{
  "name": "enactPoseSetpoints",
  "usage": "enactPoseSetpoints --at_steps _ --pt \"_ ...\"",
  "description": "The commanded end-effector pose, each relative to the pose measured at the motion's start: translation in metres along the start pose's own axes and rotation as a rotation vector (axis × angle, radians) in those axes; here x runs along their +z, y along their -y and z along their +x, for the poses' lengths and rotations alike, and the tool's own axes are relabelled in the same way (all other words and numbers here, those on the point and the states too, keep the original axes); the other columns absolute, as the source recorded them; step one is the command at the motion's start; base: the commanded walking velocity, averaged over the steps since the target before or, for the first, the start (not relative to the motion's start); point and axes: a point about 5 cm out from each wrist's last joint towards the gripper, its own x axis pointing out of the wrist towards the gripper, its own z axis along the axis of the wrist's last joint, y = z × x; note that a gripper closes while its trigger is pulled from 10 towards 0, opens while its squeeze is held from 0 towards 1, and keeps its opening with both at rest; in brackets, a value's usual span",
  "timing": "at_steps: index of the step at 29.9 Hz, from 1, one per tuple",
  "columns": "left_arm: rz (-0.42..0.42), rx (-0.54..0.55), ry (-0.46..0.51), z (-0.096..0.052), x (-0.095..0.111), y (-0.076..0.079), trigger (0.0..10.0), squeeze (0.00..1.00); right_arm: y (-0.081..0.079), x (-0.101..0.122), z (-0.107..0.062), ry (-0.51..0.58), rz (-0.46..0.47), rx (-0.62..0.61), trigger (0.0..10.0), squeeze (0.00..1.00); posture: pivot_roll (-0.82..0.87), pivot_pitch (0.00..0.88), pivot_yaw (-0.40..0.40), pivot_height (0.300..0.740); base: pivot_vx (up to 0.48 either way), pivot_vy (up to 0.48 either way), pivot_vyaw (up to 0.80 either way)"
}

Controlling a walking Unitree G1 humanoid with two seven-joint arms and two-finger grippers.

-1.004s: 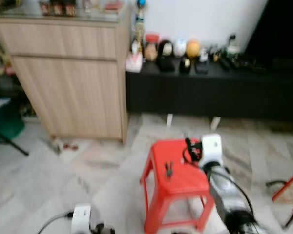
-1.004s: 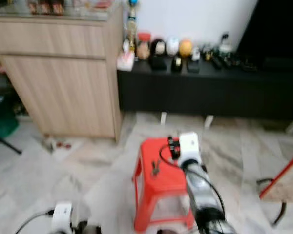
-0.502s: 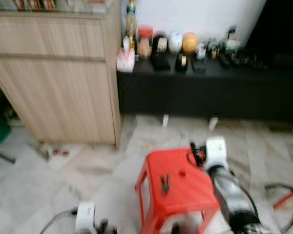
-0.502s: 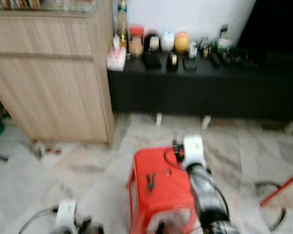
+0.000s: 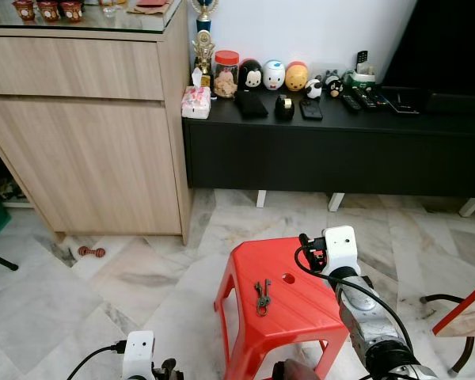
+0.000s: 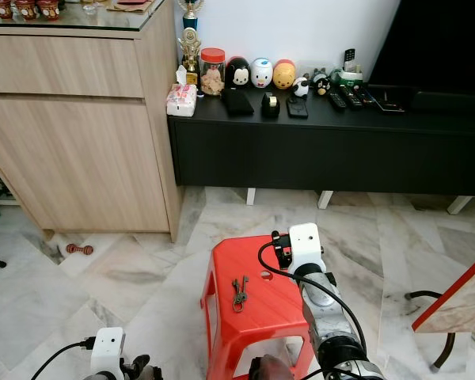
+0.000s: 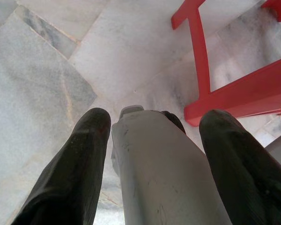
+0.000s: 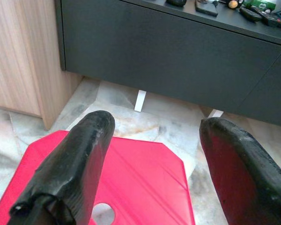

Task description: Hang keys on a hook

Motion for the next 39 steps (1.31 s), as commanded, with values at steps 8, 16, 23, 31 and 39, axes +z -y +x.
enactPoseSetpoints --at_steps 8,16,23,31,39 --pt "-0.008 -0.014 -0.053 -0.002 -0.013 0.005 10.0 0.00 0.005 -0.001 -0.001 0.003 -0.012 -0.016 10.0 0.00 0.04 0.000 -0.103 0.631 0.000 0.000 0.32" --pt "-0.011 -0.013 -0.044 -0.002 -0.012 0.005 10.0 0.00 0.003 -0.009 -0.002 -0.047 -0.018 0.002 10.0 0.00 0.04 0.000 -0.104 0.631 0.000 0.000 0.00" --pt "-0.008 -0.018 -0.043 -0.002 -0.012 0.006 10.0 0.00 0.004 -0.012 -0.003 -0.071 -0.032 0.013 10.0 0.00 0.04 0.000 -0.105 0.631 0.041 0.000 0.00" --pt "-0.011 -0.017 -0.047 -0.002 -0.012 0.006 10.0 0.00 0.000 -0.013 -0.003 -0.073 -0.029 0.021 10.0 0.00 0.04 0.000 -0.105 0.631 0.313 0.000 0.00" --pt "-0.008 -0.020 -0.042 -0.001 -0.011 0.006 10.0 0.00 -0.002 -0.013 -0.003 -0.076 -0.027 0.031 10.0 0.00 0.04 0.000 -0.106 0.631 0.334 0.000 0.00"
